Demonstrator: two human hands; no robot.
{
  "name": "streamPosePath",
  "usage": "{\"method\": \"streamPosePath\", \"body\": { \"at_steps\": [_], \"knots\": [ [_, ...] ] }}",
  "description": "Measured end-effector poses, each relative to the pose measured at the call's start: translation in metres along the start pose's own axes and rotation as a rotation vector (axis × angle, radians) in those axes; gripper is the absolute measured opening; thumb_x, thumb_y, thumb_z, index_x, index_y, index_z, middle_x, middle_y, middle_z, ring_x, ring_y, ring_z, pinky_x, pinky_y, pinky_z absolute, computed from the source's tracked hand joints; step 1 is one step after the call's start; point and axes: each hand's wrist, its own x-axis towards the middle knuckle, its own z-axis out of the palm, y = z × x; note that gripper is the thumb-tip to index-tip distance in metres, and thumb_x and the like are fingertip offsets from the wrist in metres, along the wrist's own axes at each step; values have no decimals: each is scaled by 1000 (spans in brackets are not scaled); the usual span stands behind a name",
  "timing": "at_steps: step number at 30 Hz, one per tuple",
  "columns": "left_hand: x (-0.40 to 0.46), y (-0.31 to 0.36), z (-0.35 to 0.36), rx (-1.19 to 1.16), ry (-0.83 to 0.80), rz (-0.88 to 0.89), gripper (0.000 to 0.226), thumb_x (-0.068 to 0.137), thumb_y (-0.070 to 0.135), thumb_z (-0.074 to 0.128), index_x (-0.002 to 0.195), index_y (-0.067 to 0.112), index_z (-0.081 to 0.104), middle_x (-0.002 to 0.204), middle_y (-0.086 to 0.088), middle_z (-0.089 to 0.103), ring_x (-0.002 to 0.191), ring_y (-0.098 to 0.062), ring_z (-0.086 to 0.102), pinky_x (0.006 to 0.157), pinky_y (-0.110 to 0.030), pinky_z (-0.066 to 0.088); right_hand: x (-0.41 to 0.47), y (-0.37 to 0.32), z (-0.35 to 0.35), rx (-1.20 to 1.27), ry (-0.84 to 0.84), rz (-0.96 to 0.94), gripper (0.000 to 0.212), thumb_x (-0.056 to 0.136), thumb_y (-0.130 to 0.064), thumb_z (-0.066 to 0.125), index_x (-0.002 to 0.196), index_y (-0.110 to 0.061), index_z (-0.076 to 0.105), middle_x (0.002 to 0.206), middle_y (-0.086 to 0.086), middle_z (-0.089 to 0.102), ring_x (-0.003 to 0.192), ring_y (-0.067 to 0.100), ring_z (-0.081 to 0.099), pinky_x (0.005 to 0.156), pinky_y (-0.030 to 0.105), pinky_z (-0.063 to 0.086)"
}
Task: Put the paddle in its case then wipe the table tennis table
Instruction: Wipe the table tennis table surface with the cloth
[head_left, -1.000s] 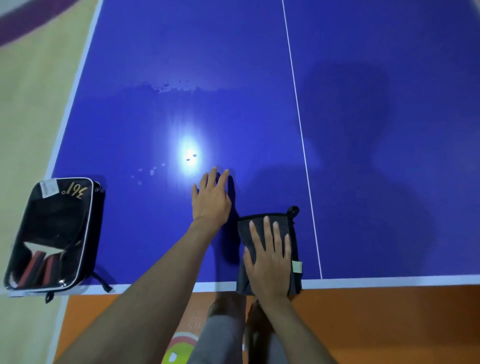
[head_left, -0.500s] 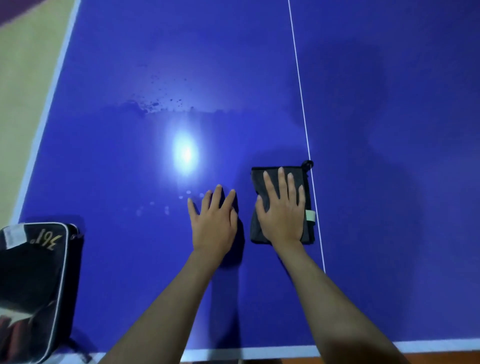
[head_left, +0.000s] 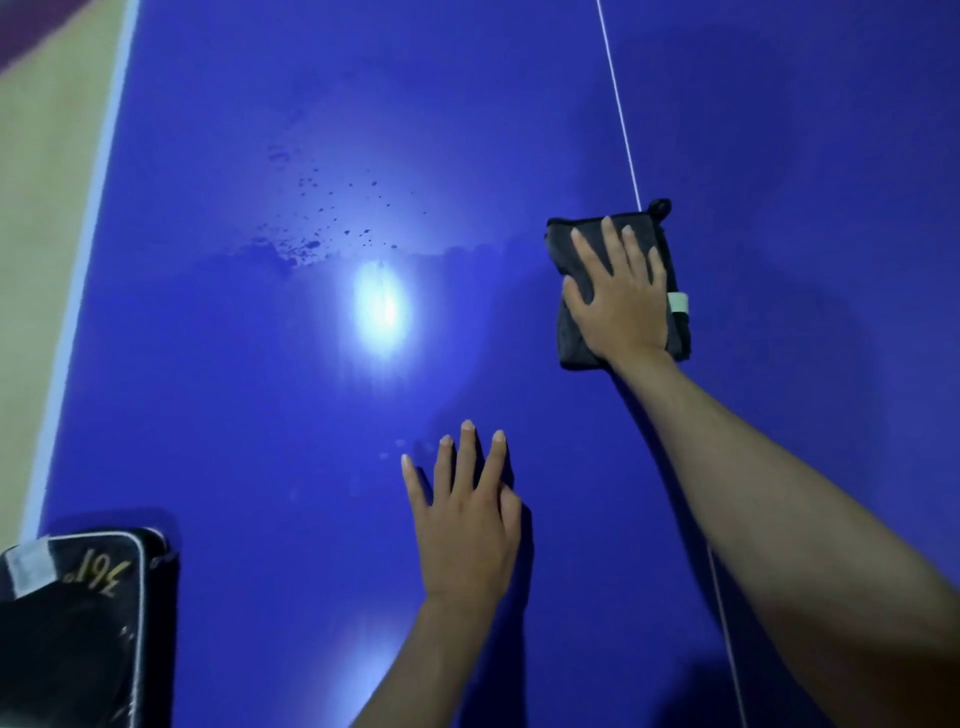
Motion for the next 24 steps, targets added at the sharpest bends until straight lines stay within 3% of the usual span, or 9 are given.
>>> {"method": "streamPosePath", "body": {
  "at_steps": [5,10,14,18,24],
  "knots": [
    [2,-7,-2,-2,16,24,55,95,33,41,149,29,51,158,-4,46,143,-29,44,122,-66,15,-23,-3,-3,31,-11,-9,62,105,-54,28,163,-34,30,172,3,24,158,26,23,128,50,17],
    [3,-1,-1,-26,-11,-24,51,97,38,42,146,25,52,155,-6,45,142,-31,41,122,-64,15,-113,-1,-9,4,-26,-19,61,107,-53,28,165,-33,26,173,5,21,159,27,21,128,51,17],
    [4,2,-6,-25,-82,-22,54,103,47,26,150,24,40,159,-6,35,149,-30,26,124,-62,13,-195,1,-20,5,-36,-1,61,108,-52,30,165,-32,24,174,4,19,160,26,18,128,51,17],
    [-21,5,-18,-60,-24,-60,60,106,41,37,162,25,21,169,-6,21,157,-28,16,125,-58,8,-278,5,-31,-19,-81,-19,62,110,-52,27,167,-31,14,175,5,10,162,26,9,129,52,15],
    [-87,7,-28,-147,-78,-130,48,106,32,46,152,20,41,167,-6,26,155,-27,19,125,-58,13,-391,8,-45,-32,-138,-26,65,110,-54,24,168,-28,10,175,7,6,162,29,6,129,53,16]
  ]
}}
